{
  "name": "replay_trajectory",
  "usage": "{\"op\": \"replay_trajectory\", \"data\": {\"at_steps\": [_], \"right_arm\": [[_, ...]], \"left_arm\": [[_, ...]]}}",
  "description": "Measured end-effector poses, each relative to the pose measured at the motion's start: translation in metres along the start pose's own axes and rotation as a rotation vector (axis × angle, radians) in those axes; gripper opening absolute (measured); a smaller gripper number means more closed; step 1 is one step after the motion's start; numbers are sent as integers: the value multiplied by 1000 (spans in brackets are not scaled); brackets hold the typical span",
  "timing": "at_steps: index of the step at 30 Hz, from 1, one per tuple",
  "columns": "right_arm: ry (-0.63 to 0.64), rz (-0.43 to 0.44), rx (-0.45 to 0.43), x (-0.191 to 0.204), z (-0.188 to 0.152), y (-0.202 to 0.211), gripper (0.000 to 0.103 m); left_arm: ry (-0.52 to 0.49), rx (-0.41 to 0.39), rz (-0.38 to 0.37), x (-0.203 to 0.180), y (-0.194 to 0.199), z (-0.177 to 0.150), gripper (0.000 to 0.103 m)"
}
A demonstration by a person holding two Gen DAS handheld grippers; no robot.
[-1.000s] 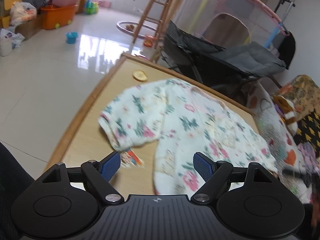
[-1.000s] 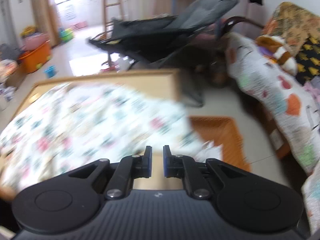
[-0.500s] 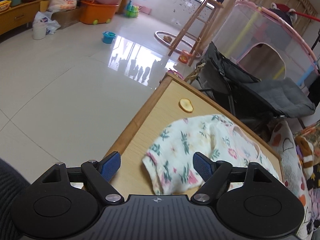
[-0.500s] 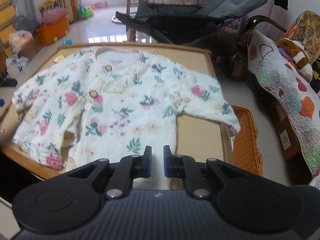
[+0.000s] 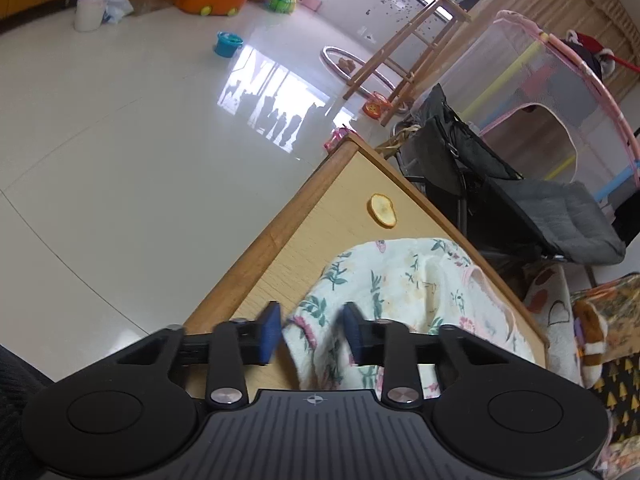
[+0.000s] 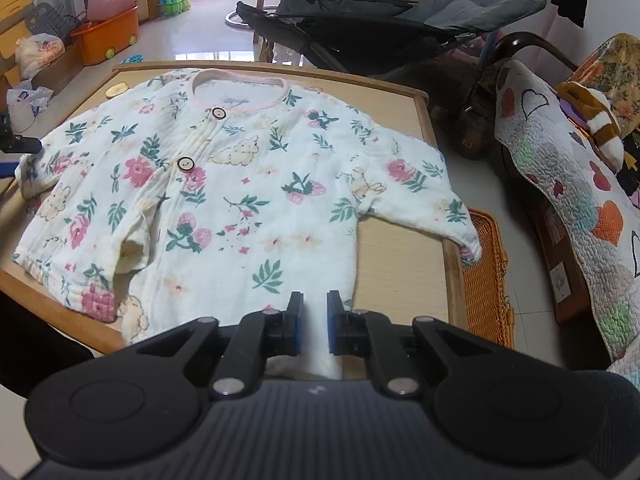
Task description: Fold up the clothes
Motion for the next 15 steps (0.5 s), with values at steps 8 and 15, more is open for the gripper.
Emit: {"op": "replay_trajectory", "data": {"at_steps": [8,15], "right_arm": [[-16,-1,9,-4,-1,-2,11],[-30,7,10,-6,-3,-3,11]], "left_arm": [[-132,-102,-37,-31,1,6,12],[-342,-196,-41,-67,11,18,12]]}}
Point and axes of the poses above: each gripper's, at about its wrist camera, not at the fingertips, and y roughly against the way its jaws point, x to its left, z to its top, the point moved 2 cm from there along -y, roughly the way its jaws point, and after that the axes turned 4 degrees about z, right-handed, at the moved point
